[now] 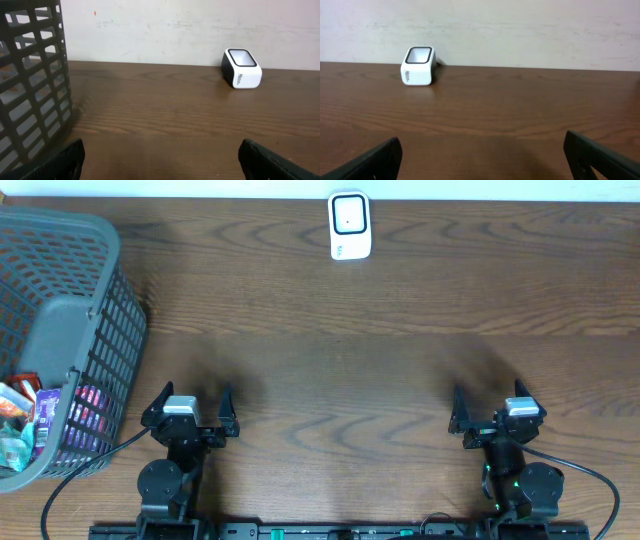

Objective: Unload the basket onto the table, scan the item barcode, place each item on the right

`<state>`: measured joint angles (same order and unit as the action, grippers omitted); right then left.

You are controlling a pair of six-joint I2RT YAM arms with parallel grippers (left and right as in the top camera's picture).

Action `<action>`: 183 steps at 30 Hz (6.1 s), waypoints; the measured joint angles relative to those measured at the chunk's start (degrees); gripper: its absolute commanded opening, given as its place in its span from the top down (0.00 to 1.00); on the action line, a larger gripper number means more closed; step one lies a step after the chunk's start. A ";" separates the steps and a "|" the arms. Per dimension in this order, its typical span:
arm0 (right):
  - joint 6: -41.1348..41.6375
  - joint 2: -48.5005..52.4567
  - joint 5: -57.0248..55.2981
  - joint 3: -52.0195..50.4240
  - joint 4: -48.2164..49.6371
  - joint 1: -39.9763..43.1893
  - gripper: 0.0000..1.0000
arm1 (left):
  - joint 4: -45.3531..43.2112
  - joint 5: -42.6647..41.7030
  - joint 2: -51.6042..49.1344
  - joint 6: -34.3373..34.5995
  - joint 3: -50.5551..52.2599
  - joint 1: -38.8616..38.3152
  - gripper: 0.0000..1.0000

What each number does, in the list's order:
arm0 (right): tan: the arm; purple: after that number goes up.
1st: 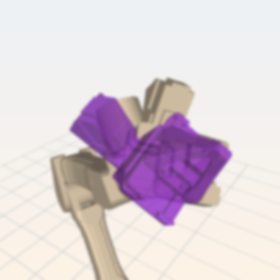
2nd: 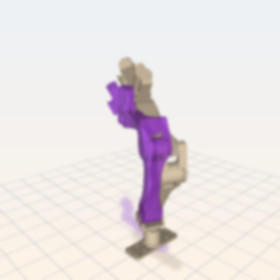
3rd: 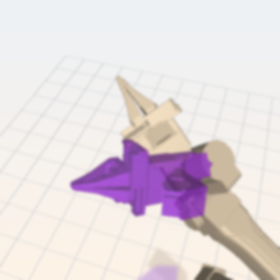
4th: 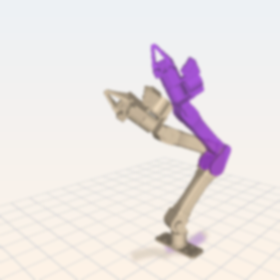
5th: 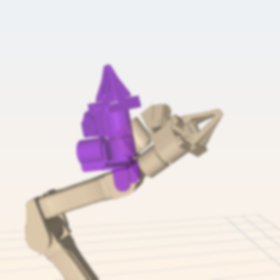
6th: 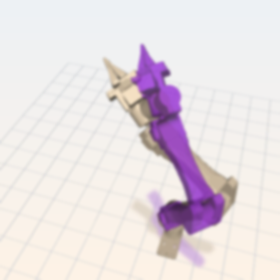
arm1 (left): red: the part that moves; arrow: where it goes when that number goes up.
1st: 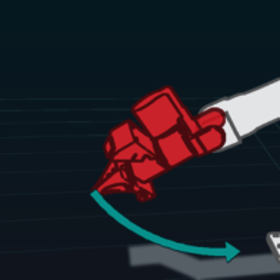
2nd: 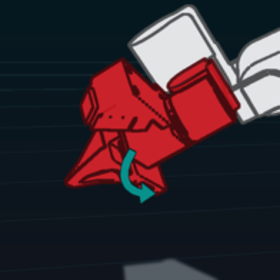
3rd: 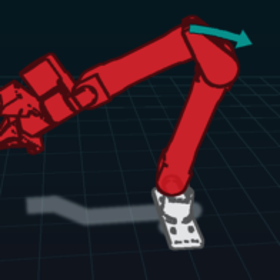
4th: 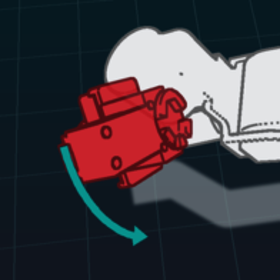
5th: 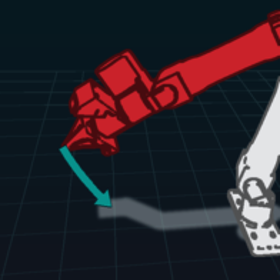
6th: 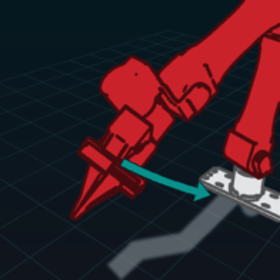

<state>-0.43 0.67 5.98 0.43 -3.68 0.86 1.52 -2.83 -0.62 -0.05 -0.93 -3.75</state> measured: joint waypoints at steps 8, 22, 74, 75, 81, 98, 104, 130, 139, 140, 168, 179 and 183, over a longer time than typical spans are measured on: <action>-0.02 0.00 0.00 0.00 0.00 0.00 0.01 | 0.00 0.00 0.00 0.00 0.00 0.00 0.02; 0.00 0.00 0.00 0.00 0.00 0.00 0.01 | 0.00 0.00 0.00 0.00 0.00 0.00 0.02; 0.00 0.00 0.00 0.00 0.00 0.00 0.01 | 0.00 0.00 0.00 0.00 0.00 0.00 0.02; 0.00 0.00 0.00 0.00 0.00 0.00 0.01 | 0.00 0.00 0.00 0.00 0.00 0.00 0.02; 0.00 0.00 0.00 0.00 0.00 0.00 0.01 | 0.00 0.00 0.00 0.00 0.00 0.00 0.02; 0.00 0.00 0.00 0.00 0.00 0.00 0.01 | 0.00 0.00 0.00 0.00 0.00 0.00 0.02; 0.00 0.00 0.00 0.00 0.00 0.00 0.01 | 0.00 0.00 0.00 0.00 0.00 0.00 0.02; 0.00 0.02 0.00 -0.02 0.02 0.00 0.01 | -57.72 -21.75 0.09 54.27 0.33 -0.04 0.02; 0.00 0.02 0.00 -0.02 0.02 0.00 0.01 | -51.45 -0.04 -4.24 47.30 -11.06 -0.04 0.02; 0.00 0.02 0.00 -0.02 0.00 0.00 0.01 | -50.58 0.96 -6.47 44.59 -14.43 -0.04 0.02; 0.00 0.02 0.00 -0.02 0.02 0.00 0.01 | 67.98 24.76 -80.72 8.04 -130.60 9.94 0.02; 0.00 0.02 0.00 -0.02 0.02 0.00 0.01 | 74.25 14.29 -92.89 17.20 -132.76 18.12 0.02; 0.00 0.02 0.00 -0.02 0.02 0.00 0.01 | 75.76 19.80 -92.37 25.44 -132.76 23.74 0.02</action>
<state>-0.43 0.69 5.98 0.40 -3.66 0.86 77.28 16.97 -92.99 25.39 -133.69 19.99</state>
